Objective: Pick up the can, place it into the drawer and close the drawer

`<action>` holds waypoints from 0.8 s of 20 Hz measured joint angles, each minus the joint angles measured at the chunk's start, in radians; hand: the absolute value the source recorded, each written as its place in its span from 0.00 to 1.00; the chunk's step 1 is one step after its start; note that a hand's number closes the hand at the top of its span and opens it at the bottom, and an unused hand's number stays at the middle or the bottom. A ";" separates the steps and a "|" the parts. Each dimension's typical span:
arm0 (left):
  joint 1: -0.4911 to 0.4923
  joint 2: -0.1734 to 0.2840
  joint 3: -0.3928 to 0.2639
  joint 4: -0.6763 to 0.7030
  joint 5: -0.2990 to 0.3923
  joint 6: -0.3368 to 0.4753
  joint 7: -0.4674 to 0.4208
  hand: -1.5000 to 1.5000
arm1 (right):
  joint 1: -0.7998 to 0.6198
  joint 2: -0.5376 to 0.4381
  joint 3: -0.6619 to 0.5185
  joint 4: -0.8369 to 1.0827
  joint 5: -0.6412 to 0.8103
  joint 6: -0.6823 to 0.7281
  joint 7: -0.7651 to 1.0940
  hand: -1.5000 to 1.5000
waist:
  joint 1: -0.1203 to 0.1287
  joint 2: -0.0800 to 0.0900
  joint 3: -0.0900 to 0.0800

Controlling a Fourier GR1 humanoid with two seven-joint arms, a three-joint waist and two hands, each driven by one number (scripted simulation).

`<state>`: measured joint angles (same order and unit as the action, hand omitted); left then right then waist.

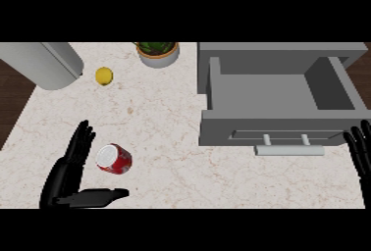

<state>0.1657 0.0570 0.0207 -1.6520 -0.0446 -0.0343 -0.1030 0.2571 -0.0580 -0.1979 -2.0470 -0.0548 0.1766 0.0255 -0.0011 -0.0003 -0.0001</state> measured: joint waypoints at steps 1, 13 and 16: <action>0.001 0.000 0.002 0.024 -0.001 -0.004 -0.021 0.00 | -0.012 0.002 -0.001 0.014 0.007 -0.005 -0.005 0.00 | 0.000 0.000 0.000; -0.026 0.039 0.073 0.216 0.013 -0.053 -0.165 0.00 | -0.024 0.016 -0.016 0.010 0.019 0.004 0.002 0.00 | 0.000 0.000 0.000; -0.024 0.043 0.083 0.268 0.008 -0.063 -0.211 0.00 | -0.014 0.030 -0.005 -0.010 0.032 0.000 0.000 0.00 | -0.001 0.000 0.000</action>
<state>0.1412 0.0998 0.1032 -1.3839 -0.0363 -0.0976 -0.3139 0.2426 -0.0283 -0.2032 -2.0565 -0.0227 0.1769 0.0256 -0.0017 -0.0005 -0.0001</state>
